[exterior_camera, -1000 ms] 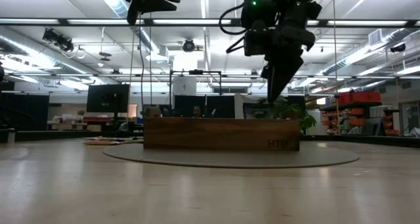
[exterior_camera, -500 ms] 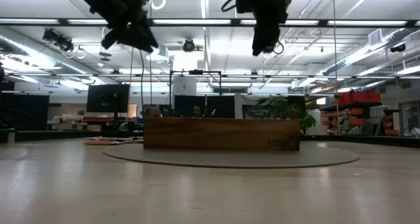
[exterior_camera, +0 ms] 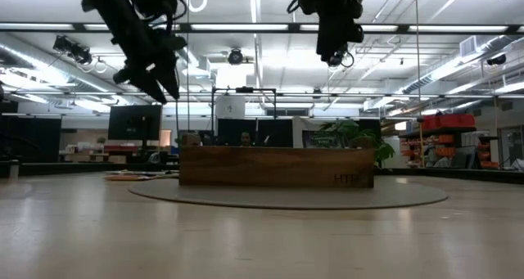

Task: Pick & Place Tea
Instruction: Put the blue tea bag into the right section of the wooden organizer

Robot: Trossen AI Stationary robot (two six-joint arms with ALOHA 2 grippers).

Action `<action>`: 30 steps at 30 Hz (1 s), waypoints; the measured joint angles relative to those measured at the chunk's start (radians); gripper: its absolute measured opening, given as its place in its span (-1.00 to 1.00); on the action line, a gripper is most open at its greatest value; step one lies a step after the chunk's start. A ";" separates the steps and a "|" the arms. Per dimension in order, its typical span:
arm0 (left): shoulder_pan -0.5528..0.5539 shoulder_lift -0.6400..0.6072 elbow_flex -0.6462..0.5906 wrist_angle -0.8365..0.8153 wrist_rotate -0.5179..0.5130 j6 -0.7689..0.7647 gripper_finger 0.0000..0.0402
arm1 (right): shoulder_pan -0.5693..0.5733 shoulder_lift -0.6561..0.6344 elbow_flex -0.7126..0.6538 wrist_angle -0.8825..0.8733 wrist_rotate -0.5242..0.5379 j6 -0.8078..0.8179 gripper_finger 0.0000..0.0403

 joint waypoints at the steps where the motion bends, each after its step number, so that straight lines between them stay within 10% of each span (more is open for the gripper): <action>1: 0.014 0.019 0.000 0.001 0.005 -0.004 0.07 | 0.003 0.000 0.000 0.014 0.000 0.007 -0.42; 30: 0.053 0.523 0.003 -0.074 0.087 -0.278 0.32 | 0.032 0.001 -0.001 0.109 -0.030 -0.165 -0.43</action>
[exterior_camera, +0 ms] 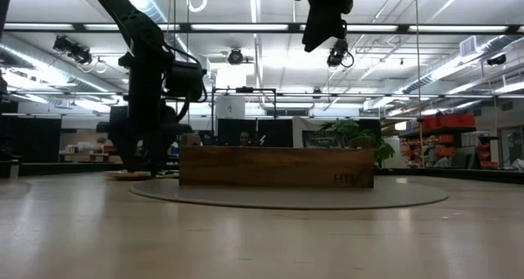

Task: Pick & Place Tea
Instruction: Put the blue tea bag into the right section of the wooden organizer

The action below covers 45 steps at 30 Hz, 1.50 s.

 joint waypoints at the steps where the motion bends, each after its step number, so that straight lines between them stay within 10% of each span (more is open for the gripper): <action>1: -0.003 0.007 0.003 0.002 0.000 0.001 0.32 | 0.000 0.000 0.000 0.000 0.000 -0.001 -0.43; 9: -0.003 0.029 0.001 0.061 0.031 0.008 0.11 | 0.000 0.000 0.000 0.001 -0.024 -0.001 -0.43; 24: -0.003 0.022 -0.002 0.117 0.030 0.096 -0.96 | 0.000 0.000 0.000 0.011 -0.025 0.024 -0.43; 34: -0.018 -0.137 -0.006 0.093 0.022 0.100 -0.66 | 0.000 0.000 0.000 0.013 -0.024 0.030 -0.43; 45: 0.030 -0.093 -0.005 0.033 0.019 0.037 0.24 | 0.000 0.000 0.000 0.052 -0.024 0.030 -0.43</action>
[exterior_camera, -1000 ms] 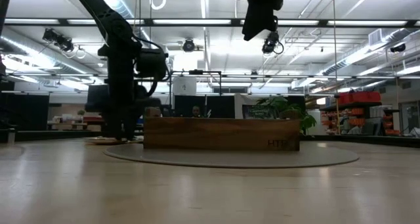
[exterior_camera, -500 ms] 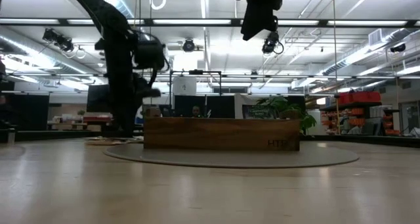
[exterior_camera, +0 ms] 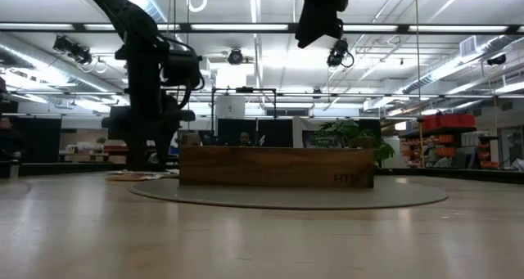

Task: Pick & Place Tea
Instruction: Put the blue tea bag into the right section of the wooden organizer

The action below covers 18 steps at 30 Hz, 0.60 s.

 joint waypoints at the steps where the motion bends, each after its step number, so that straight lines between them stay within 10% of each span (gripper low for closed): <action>1: 0.000 0.009 0.000 -0.004 0.000 -0.004 0.32 | 0.000 0.000 0.000 0.001 0.000 0.000 -0.43; 10: -0.036 0.104 0.005 0.014 0.000 -0.018 0.66 | 0.000 0.000 0.000 0.003 0.001 0.002 -0.43; 18: -0.050 0.125 0.003 0.064 0.012 -0.001 0.43 | 0.000 0.000 0.000 0.006 0.000 0.004 -0.43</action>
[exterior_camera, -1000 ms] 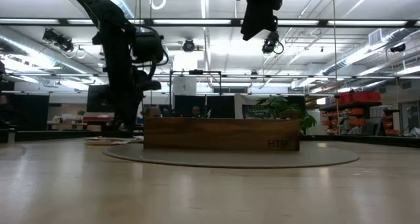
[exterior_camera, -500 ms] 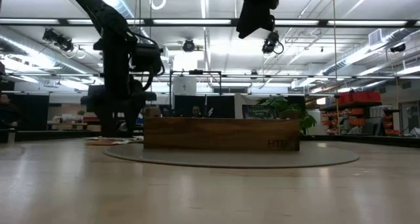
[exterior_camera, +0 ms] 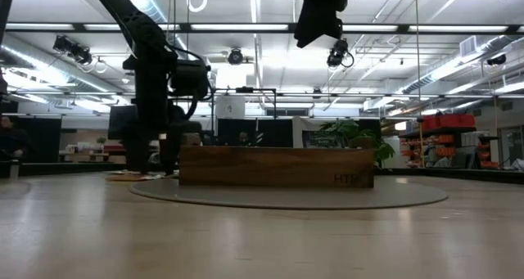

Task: Pick & Place Tea
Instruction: Put the blue tea bag into the right section of the wooden organizer

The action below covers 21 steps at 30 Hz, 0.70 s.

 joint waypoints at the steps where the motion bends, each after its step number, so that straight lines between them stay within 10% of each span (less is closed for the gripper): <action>1: 0.000 0.000 0.000 0.001 0.002 0.001 0.37 | 0.000 0.000 0.000 0.001 0.000 0.000 -0.43; 21: 0.015 -0.015 -0.003 0.049 -0.009 0.128 -0.96 | 0.000 0.000 0.000 0.003 0.000 0.000 -0.43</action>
